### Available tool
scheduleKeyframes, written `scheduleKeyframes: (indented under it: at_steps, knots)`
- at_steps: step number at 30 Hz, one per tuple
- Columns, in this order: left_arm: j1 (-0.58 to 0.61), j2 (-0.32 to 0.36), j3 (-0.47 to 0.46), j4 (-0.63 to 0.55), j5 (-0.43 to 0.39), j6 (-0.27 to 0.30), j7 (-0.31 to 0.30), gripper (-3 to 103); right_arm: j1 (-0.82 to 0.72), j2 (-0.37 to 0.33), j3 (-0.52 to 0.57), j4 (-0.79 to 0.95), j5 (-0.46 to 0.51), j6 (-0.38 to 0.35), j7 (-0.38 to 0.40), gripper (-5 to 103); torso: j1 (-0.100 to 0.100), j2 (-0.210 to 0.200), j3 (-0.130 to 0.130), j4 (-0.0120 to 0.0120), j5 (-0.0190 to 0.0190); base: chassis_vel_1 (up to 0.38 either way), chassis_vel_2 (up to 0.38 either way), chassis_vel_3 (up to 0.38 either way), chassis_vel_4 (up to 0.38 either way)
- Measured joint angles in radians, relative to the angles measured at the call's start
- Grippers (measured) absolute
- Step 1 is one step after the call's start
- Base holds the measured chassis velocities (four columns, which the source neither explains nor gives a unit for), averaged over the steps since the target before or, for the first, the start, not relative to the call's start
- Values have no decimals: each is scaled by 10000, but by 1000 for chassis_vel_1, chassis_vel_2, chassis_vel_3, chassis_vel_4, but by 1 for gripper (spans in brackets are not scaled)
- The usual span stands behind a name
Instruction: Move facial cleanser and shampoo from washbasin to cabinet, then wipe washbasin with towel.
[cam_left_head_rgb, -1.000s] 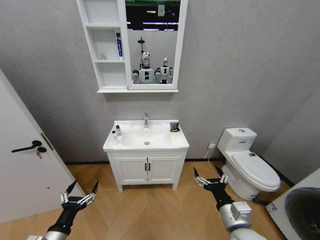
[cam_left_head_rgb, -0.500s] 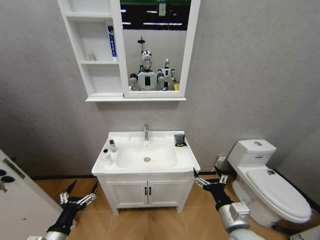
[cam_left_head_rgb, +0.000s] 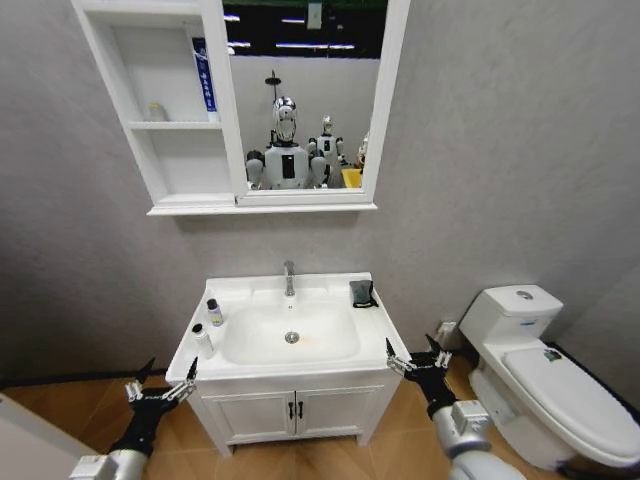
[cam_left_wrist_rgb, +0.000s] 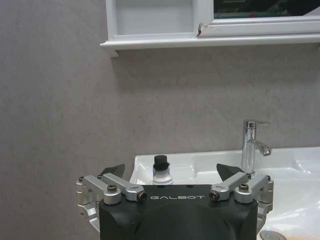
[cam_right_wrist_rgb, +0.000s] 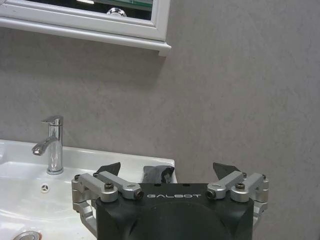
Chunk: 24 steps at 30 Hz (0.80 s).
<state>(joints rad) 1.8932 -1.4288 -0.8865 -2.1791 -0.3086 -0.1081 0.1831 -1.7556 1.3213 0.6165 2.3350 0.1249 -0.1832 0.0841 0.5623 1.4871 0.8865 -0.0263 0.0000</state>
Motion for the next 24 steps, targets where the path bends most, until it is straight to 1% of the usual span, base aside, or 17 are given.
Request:
scheduleKeyframes:
  at_steps: [3, 6, 10, 12, 15, 18, 19, 22, 23, 24]
  knots:
    - [-115, 43, 58, 289, 82, 19, 0, 100, 133, -55, 80, -96, 124, 4, 0, 100, 2, 0, 1, -1, 0, 11, -38, 9, 17]
    - [-450, 294, 75, 678, 98, 264, 15, 100, 228, -77, 153, -275, 204, 101, 3, 100, 14, -5, 5, 0, 1, 0, 0, 0, 0]
    - [-742, 479, 128, 955, 118, 424, 22, 100, 265, -76, 171, -356, 312, 94, 3, 100, 14, -6, 5, -1, 1, 0, 0, 0, 0]
    - [-1369, 732, 379, 1486, 328, 699, 16, 100, 463, -87, 236, -527, 445, 85, -5, 100, 14, -6, 5, -1, 0, 0, 0, 0, 0]
    - [-1654, 785, 531, 1649, 444, 798, -28, 100, 605, -115, 265, -600, 544, 81, -6, 100, 13, -6, 4, -1, -2, 0, 0, 0, 0]
    - [-2333, 854, 919, 1864, 525, 1296, -381, 100, 916, -209, 310, -803, 736, 50, 3, 100, 14, -6, 4, -1, -1, 0, 0, 0, 0]
    - [-2333, 854, 919, 1864, 525, 1296, -381, 100, 916, -209, 310, -803, 736, 50, 3, 100, 14, -6, 4, -1, -1, 0, 0, 0, 0]
    - [-2940, 1013, 1155, 2189, 446, 1821, -638, 100, 1146, -281, 299, -964, 868, 34, 147, 100, 14, -6, 5, -1, 0, 0, 0, 0, 0]
    - [-2940, 1013, 1155, 2189, 446, 1821, -638, 100, 1146, -281, 299, -964, 868, 34, 147, 100, 14, -6, 5, -1, 0, 0, 0, 0, 0]
    - [-3131, 1098, 1210, 2335, 413, 1945, -730, 100, 1202, -300, 301, -1005, 889, 43, 175, 100, 14, -6, 5, -1, 0, 0, 0, 0, 0]
